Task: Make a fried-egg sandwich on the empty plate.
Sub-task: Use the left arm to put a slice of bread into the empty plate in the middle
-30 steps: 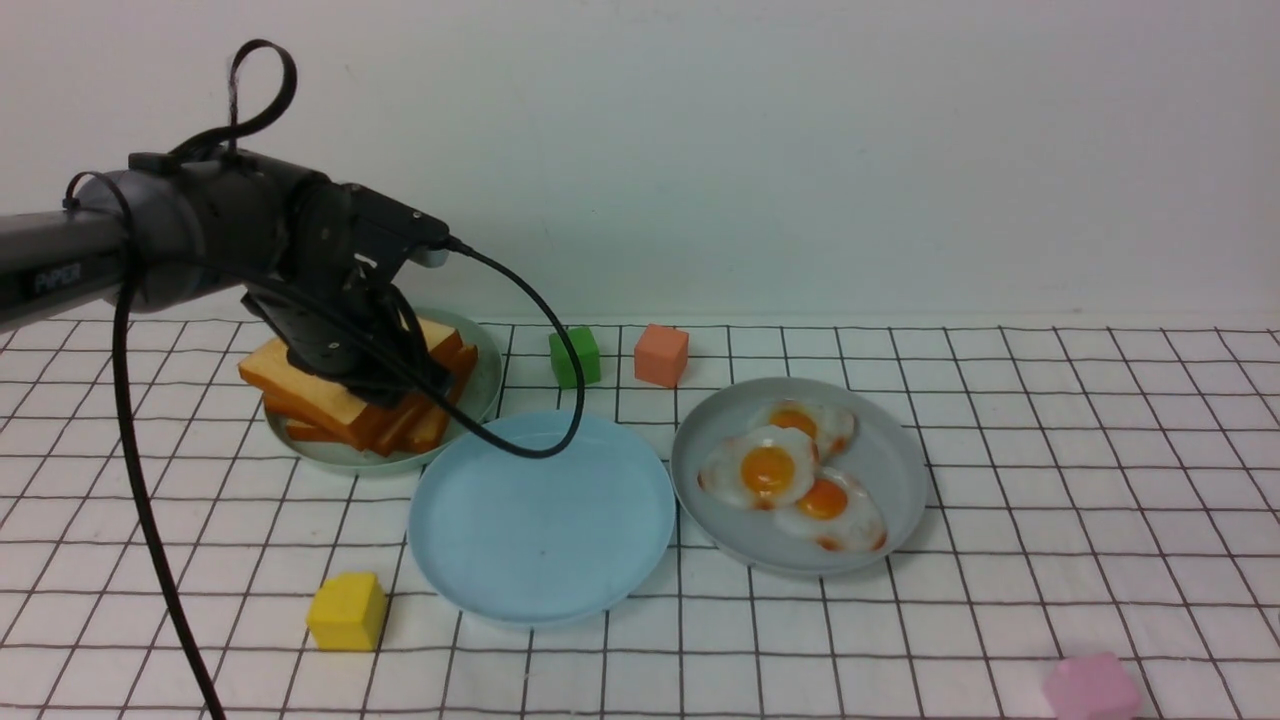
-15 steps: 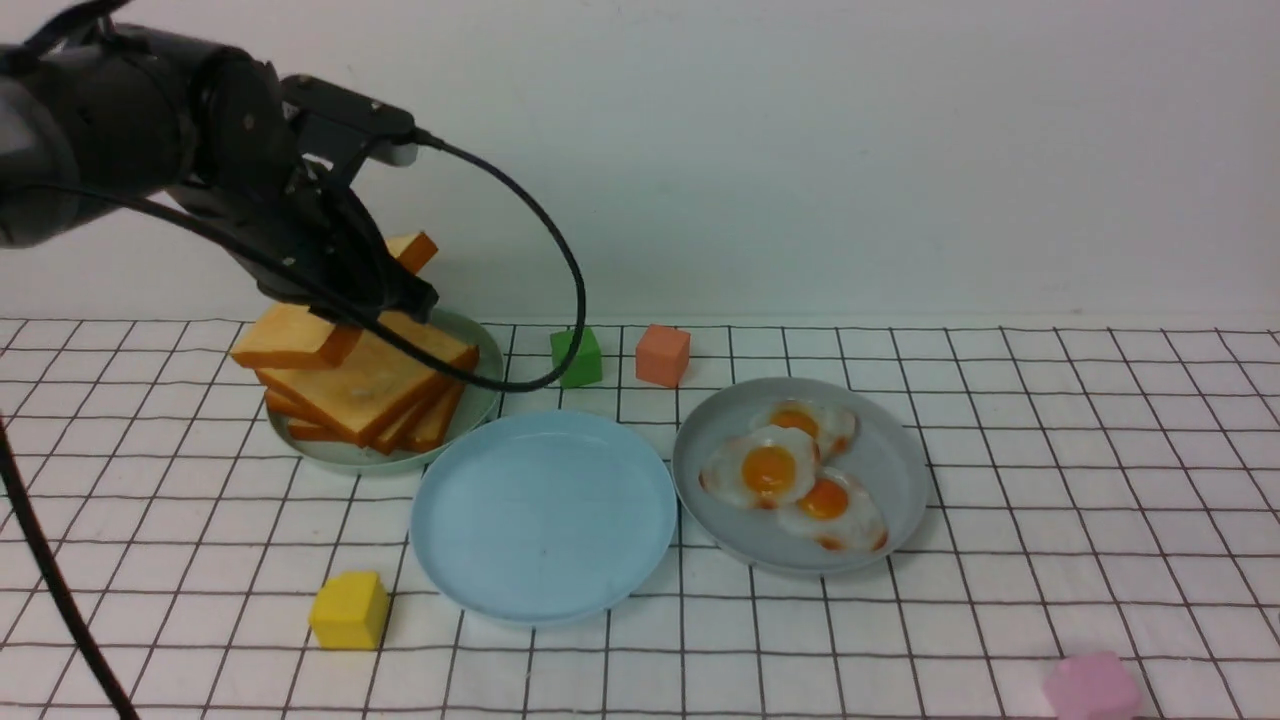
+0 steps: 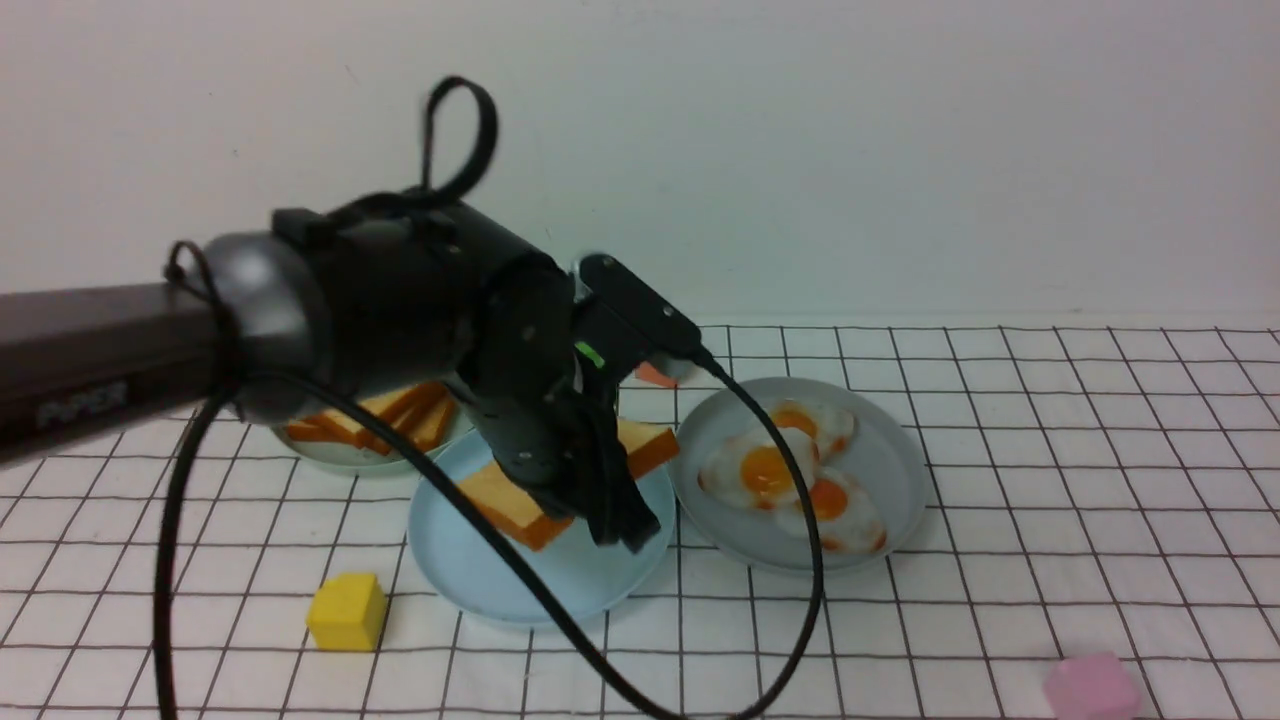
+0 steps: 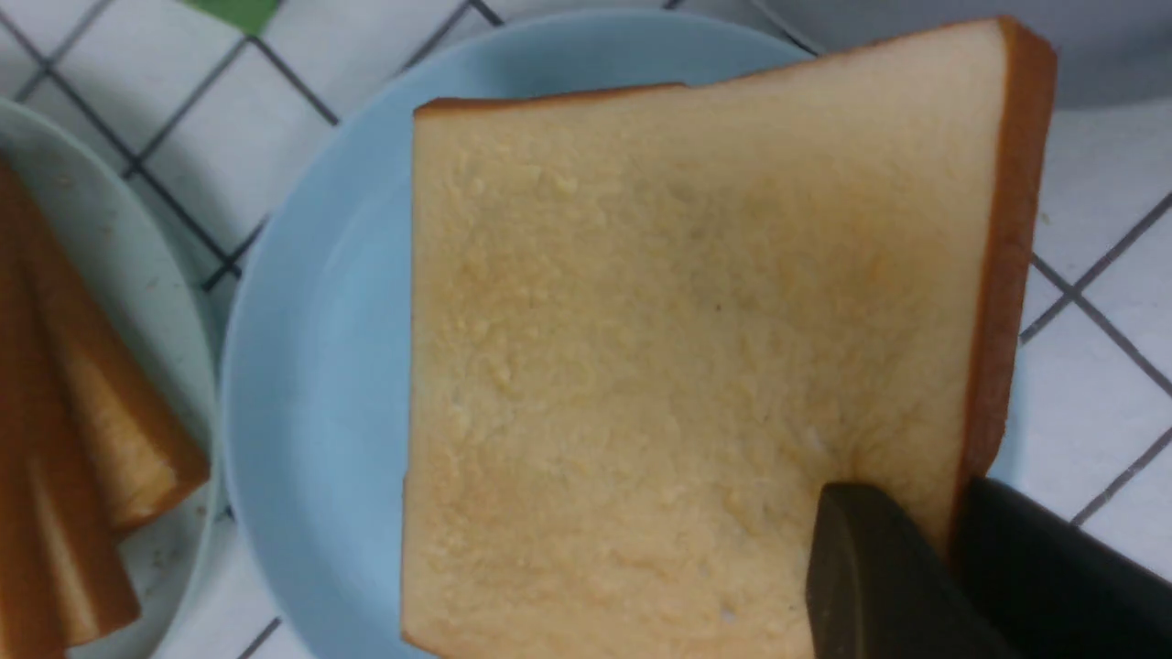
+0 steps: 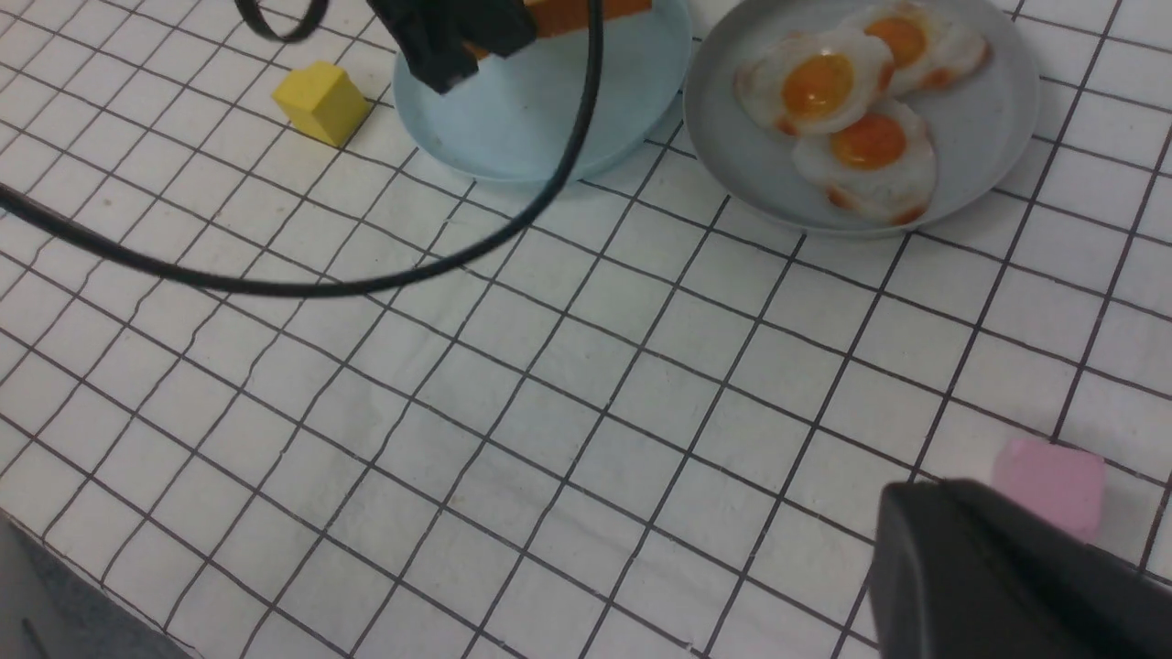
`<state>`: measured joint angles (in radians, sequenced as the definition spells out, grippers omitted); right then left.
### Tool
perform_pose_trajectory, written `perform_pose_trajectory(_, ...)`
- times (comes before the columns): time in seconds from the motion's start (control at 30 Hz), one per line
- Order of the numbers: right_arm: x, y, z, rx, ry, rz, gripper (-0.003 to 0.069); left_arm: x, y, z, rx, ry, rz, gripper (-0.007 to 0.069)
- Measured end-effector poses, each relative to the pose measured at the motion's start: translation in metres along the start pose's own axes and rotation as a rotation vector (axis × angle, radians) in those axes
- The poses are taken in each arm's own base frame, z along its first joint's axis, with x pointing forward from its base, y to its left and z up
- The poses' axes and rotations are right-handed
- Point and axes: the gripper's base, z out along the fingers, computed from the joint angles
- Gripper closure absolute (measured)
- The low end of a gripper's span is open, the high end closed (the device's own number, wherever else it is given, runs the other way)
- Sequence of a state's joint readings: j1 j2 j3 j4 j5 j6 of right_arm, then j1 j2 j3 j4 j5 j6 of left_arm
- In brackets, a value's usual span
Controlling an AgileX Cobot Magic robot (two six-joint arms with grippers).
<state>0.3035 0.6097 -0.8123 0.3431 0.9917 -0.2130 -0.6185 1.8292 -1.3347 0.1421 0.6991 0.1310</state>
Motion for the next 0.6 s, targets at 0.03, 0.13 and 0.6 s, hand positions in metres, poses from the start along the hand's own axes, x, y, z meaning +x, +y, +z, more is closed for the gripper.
perform_pose_trajectory(0.03, 0.0, 0.0, 0.0, 0.0, 0.0, 0.0, 0.0638, 0.0, -0.001, 0.003, 0.002, 0.008, 0.005, 0.0526)
perform_pose_trajectory(0.13, 0.0, 0.0, 0.0, 0.003, 0.001, -0.002, 0.0637, 0.002, -0.006, 0.013, 0.007, 0.031, 0.02, 0.0526)
perform_pose_trajectory(0.6, -0.001, -0.001, 0.0, 0.011, -0.006, -0.006, 0.0631, 0.007, -0.004, 0.018, -0.015, 0.093, 0.058, 0.0345)
